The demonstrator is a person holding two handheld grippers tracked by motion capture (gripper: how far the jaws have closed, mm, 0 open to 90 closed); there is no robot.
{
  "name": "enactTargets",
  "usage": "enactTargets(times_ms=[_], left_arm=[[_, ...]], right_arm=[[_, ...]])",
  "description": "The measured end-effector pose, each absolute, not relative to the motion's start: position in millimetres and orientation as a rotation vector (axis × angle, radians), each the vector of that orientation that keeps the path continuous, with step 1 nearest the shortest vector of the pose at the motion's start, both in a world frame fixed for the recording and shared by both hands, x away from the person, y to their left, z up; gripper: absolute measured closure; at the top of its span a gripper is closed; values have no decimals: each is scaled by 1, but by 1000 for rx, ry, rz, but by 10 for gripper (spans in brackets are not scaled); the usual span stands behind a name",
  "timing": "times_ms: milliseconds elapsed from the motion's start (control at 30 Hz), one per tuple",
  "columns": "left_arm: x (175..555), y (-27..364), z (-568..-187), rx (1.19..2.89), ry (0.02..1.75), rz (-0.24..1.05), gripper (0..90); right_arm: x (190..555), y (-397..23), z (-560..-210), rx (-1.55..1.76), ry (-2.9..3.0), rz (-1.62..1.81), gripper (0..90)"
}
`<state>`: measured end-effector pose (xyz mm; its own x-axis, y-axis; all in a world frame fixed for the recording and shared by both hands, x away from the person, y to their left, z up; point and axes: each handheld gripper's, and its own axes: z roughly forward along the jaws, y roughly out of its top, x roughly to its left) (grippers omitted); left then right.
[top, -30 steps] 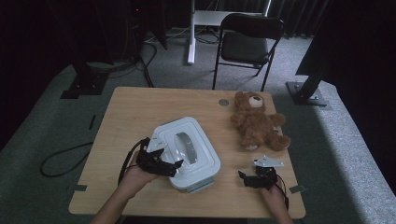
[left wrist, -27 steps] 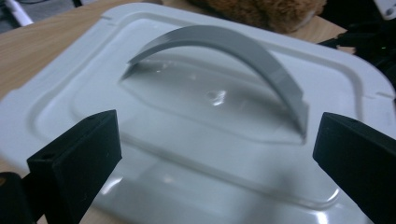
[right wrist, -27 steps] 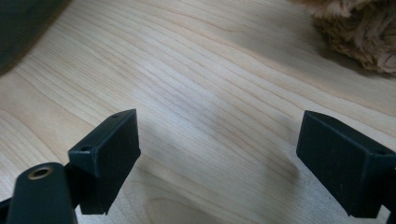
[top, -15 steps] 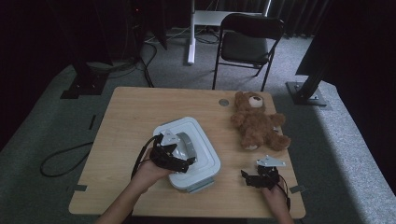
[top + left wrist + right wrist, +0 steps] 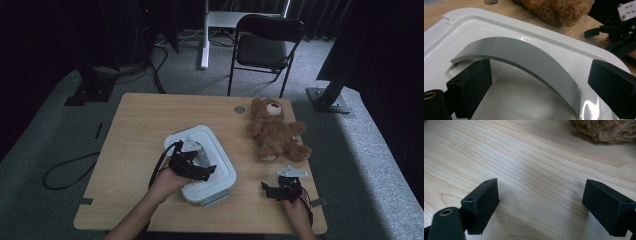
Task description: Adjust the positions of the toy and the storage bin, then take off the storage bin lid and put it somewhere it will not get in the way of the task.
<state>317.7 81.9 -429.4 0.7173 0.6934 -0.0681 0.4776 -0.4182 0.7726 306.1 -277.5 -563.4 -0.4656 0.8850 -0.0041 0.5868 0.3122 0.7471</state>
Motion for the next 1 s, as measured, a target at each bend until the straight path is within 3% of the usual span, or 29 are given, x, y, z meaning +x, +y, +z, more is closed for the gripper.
enactTargets(times_ms=[100,300,367,533,767,1000], left_arm=[[316,79,-431,2151,851,359,61],[315,77,-430,2162,829,386,182],[313,78,-429,2152,826,380,297],[309,78,-430,2128,787,358,472],[306,80,-433,2082,799,338,554],[301,82,-426,2090,773,359,573]], right_arm=[[306,-277,-563,1308,2169,970,129],[306,-278,-563,1304,2169,969,130],[306,-278,-563,1304,2169,969,129],[306,-278,-563,1306,2172,969,128],[306,-278,-563,1307,2172,969,128],[307,-278,-563,1306,2172,969,129]])
